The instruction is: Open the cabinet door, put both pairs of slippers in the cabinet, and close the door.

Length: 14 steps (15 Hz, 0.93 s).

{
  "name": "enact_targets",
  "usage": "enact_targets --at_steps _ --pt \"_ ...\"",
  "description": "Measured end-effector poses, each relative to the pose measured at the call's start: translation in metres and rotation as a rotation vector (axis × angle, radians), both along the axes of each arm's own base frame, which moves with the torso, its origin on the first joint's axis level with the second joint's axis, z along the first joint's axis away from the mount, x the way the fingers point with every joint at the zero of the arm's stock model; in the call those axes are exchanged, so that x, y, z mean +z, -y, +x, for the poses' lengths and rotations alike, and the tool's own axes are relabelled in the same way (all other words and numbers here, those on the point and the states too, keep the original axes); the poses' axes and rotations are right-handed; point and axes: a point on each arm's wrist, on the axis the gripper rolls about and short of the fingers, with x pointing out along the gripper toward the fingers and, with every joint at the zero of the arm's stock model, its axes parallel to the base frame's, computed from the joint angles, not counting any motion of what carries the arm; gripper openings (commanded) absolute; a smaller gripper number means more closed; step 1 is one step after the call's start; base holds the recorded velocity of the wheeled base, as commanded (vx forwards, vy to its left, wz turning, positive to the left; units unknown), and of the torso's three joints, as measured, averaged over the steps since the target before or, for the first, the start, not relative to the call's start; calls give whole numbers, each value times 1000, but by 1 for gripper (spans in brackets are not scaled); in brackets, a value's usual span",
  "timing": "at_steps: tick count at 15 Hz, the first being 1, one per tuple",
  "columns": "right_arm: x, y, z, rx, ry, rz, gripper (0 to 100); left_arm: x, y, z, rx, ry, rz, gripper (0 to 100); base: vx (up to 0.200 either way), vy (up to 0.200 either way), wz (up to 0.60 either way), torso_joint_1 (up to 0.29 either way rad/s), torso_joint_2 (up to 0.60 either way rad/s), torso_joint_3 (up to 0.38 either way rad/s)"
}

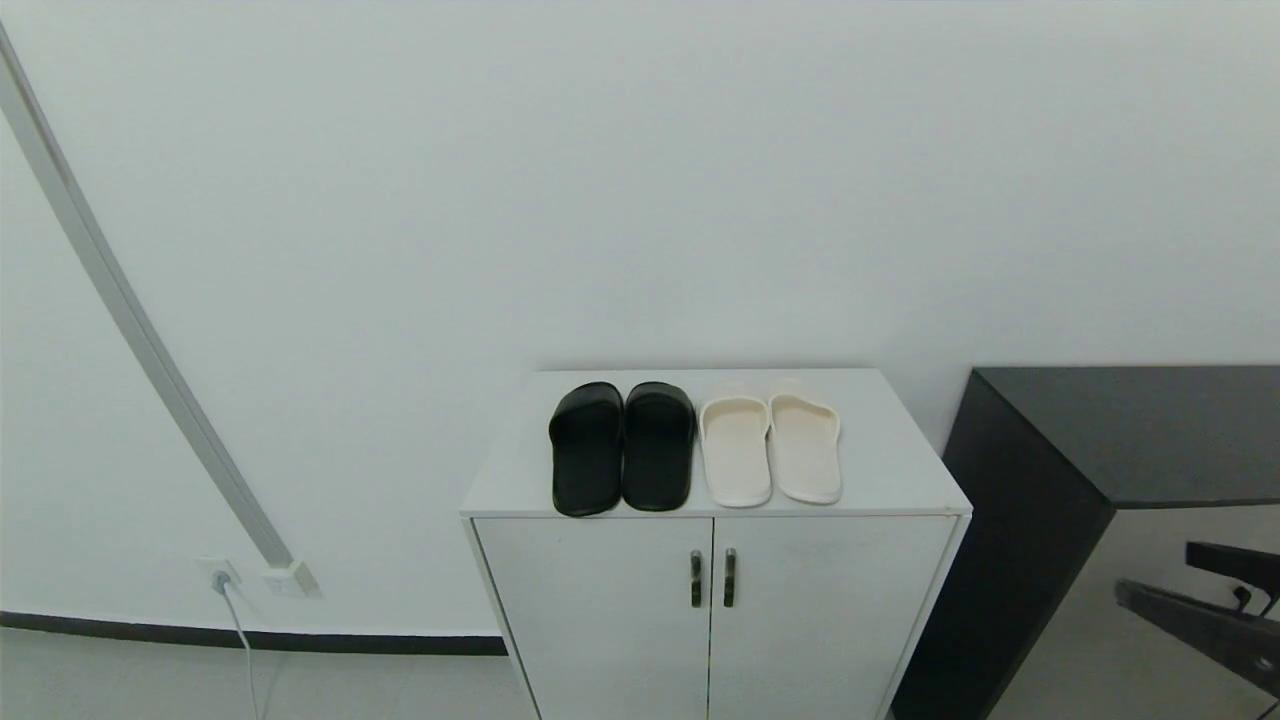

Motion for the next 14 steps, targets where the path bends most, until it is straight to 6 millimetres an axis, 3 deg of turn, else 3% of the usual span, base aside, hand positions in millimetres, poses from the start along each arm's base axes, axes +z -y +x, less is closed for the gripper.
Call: enact_targets --at_steps 3,7,14 --pt "10 -34 34 11 -2 8 100 0 0 0 0 1 -1 0 0 0 0 0 0 0" --pt "9 -84 84 -43 -16 6 100 0 0 0 0 1 -2 0 0 0 0 0 0 0" --pt "-21 -159 169 -196 23 -48 100 0 0 0 0 1 -3 0 0 0 0 0 0 0"
